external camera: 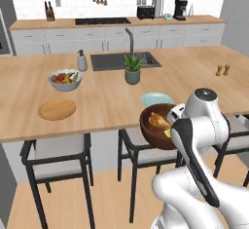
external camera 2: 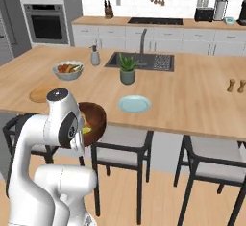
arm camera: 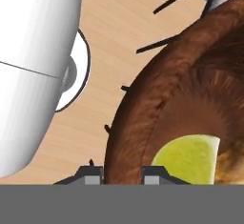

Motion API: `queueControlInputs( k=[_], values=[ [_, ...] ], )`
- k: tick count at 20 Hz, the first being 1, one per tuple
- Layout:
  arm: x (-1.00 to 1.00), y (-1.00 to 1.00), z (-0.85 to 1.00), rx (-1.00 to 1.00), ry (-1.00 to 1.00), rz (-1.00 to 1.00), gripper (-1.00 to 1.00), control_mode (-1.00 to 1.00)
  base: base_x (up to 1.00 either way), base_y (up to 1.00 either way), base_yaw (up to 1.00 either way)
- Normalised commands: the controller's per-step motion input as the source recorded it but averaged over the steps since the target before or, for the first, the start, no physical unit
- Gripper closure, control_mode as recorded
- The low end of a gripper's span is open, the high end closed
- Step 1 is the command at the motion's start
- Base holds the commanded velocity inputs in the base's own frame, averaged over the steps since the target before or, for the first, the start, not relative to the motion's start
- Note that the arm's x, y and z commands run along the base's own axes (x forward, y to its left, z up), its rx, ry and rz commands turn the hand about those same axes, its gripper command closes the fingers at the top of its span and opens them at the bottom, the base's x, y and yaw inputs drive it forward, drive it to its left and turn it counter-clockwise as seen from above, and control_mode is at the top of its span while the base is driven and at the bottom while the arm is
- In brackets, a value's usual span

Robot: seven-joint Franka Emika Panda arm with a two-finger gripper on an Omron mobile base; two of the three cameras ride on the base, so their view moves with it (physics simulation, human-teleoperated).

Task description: Pick the chicken drumstick and lemon wedge from their plates and place them in the bowl. Then put the bowl in the fridge.

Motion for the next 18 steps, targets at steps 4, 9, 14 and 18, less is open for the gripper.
queueControlInputs(
  k=[4,9,14,18],
  values=[
    [0.00,0.00,0.00,0.00,0.00,0.00,1.00,1.00,-0.28,0.84,0.13],
    [0.00,0.00,0.00,0.00,0.00,0.00,1.00,1.00,-0.09,1.00,0.11],
    [0.00,0.00,0.00,0.00,0.00,0.00,1.00,1.00,0.00,1.00,0.06],
    [0.00,0.00,0.00,0.00,0.00,0.00,1.00,1.00,0.10,1.00,0.01]
  ],
)
